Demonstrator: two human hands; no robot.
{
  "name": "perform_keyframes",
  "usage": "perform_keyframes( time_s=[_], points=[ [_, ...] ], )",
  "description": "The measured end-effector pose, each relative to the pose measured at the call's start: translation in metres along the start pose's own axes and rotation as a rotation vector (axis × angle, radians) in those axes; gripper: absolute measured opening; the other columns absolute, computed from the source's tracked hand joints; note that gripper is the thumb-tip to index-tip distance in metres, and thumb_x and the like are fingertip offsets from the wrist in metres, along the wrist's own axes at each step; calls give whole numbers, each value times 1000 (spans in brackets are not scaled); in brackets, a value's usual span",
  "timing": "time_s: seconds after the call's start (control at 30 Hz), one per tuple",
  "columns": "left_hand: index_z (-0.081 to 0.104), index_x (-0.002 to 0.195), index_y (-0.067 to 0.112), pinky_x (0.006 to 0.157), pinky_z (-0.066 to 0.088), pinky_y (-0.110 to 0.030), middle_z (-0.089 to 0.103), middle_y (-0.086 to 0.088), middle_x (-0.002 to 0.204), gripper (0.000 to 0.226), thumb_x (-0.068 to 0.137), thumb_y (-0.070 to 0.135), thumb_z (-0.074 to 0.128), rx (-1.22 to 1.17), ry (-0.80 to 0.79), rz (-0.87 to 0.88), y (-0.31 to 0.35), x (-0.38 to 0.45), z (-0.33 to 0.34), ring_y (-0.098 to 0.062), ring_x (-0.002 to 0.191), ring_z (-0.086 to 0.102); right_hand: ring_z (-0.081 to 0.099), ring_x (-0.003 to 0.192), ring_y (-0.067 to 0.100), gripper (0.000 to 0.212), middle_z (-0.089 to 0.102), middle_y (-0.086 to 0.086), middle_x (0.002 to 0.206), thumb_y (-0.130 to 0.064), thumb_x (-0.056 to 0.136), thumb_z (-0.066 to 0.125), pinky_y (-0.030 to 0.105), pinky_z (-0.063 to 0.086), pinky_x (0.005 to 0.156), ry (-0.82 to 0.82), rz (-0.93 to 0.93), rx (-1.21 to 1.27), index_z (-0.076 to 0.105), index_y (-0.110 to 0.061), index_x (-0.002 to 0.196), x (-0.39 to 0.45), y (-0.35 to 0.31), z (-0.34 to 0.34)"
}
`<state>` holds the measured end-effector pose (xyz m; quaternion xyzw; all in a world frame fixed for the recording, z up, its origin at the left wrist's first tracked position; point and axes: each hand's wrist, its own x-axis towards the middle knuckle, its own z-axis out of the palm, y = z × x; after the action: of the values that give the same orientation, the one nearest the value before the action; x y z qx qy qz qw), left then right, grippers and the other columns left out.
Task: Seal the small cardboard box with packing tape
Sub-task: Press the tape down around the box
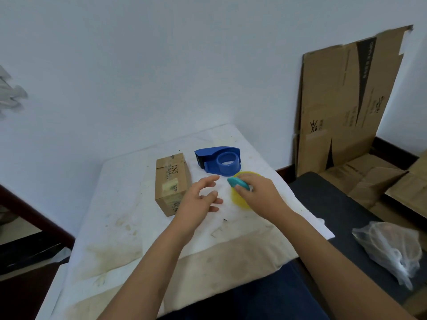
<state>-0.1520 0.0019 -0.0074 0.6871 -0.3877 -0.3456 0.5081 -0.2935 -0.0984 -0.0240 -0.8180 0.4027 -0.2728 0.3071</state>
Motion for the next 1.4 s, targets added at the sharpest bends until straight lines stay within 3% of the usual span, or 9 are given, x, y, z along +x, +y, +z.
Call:
perform_keyframes(
  time_s=[0.1, 0.23, 0.43, 0.53, 0.63, 0.7, 0.93, 1.17, 1.4],
  points=[
    [68, 118, 23, 67, 53, -18, 69, 2, 113, 32, 99, 5, 50, -82, 52, 41, 11, -6, -22, -8, 79, 70, 58, 90, 20, 26, 61, 11, 102, -27, 93, 59, 29, 45, 78, 105, 189, 374, 68, -6, 105, 2, -8, -6],
    [72, 109, 15, 81, 53, -20, 74, 0, 102, 28, 98, 1, 50, -152, 247, 85, 16, -9, -64, -7, 80, 67, 64, 89, 17, 30, 65, 11, 112, -18, 95, 58, 26, 52, 81, -63, 396, 1007, 62, -11, 124, 5, -21, -1],
    [71, 107, 31, 80, 43, -14, 67, 14, 118, 33, 97, 8, 50, 307, 396, 120, -12, -10, -109, -8, 107, 59, 62, 88, 21, 27, 61, 12, 105, -7, 95, 51, 29, 52, 76, -238, 691, 1438, 59, -3, 121, 1, -52, 31],
    [64, 125, 29, 99, 32, -12, 49, 18, 138, 48, 95, -5, 46, 550, 203, 221, -24, -5, -118, -2, 129, 41, 57, 81, 20, 33, 59, 11, 94, -27, 94, 55, 29, 49, 71, -356, 799, 1463, 64, -3, 114, -3, -63, 51],
    [53, 139, 31, 115, 29, -29, 40, 16, 149, 68, 91, -15, 39, 726, 48, 268, -33, 6, -124, -11, 145, 26, 45, 59, 12, 36, 50, 1, 62, -46, 89, 61, 21, 42, 57, -362, 860, 1343, 63, -12, 78, -8, -71, 77],
    [49, 142, 32, 120, 21, -41, 38, 10, 156, 72, 89, -16, 36, 752, -18, 266, -37, 11, -126, -18, 149, 23, 38, 53, 10, 27, 43, -2, 57, -39, 86, 68, 18, 37, 49, -330, 886, 1223, 62, -14, 78, -11, -74, 95],
    [50, 141, 30, 119, 24, -42, 40, 8, 155, 72, 87, -16, 38, 715, -17, 251, -48, 16, -122, -16, 147, 26, 58, 74, 17, 23, 61, 13, 87, 2, 88, 60, 25, 50, 57, -168, 1004, 1242, 60, 2, 111, -12, -86, 125],
    [52, 140, 29, 115, 31, -39, 41, 10, 154, 69, 87, -14, 39, 663, 0, 245, -44, 13, -119, -15, 148, 26, 58, 69, 18, 23, 61, 14, 82, 1, 89, 56, 26, 51, 60, -72, 997, 1384, 60, 2, 111, -8, -96, 141],
    [53, 140, 31, 114, 33, -36, 41, 11, 154, 71, 87, -15, 39, 672, -5, 243, -43, 15, -121, -13, 147, 26, 61, 63, 15, 13, 64, 11, 86, -5, 92, 52, 22, 47, 50, -73, 1001, 1194, 60, -4, 102, 1, -96, 143]
  ],
)
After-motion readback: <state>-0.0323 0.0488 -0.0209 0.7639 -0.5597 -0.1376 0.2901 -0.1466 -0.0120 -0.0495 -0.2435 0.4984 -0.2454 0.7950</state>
